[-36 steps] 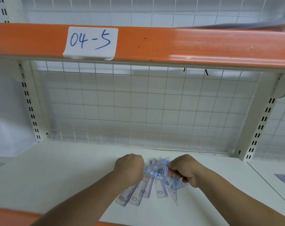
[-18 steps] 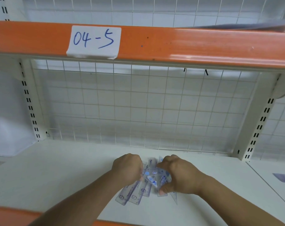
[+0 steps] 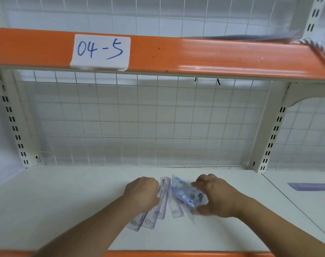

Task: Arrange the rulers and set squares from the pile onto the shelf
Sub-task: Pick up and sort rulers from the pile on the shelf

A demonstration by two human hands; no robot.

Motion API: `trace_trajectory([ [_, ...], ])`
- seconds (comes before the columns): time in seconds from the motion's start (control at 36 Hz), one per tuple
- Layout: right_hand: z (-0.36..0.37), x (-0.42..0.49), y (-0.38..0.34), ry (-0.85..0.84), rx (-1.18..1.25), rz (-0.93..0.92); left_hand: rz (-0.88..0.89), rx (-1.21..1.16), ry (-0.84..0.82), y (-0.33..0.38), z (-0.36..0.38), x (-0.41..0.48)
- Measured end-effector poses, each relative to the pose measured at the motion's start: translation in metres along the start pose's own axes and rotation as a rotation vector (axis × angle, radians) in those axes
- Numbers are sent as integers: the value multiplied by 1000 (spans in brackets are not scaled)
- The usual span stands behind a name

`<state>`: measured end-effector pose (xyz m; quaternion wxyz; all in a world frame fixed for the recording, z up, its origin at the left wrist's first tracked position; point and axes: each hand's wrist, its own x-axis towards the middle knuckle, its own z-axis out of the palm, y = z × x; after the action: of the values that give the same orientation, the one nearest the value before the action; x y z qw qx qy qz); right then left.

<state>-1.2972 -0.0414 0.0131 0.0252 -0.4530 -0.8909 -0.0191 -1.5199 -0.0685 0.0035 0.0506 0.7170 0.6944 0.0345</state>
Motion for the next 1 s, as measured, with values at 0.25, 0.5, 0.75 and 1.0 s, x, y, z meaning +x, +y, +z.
trace_trajectory([
  [0.25,-10,-38,7,11,-19,181,119,-20,-9,37,-1,0],
  [0.5,-15,-99,30,23,-35,328,288,33,-22,97,11,-6],
  [0.75,-18,-180,81,71,27,457,404,85,-43,186,18,-11],
  [1.0,-30,-289,166,77,75,536,443,56,-61,326,34,-30],
])
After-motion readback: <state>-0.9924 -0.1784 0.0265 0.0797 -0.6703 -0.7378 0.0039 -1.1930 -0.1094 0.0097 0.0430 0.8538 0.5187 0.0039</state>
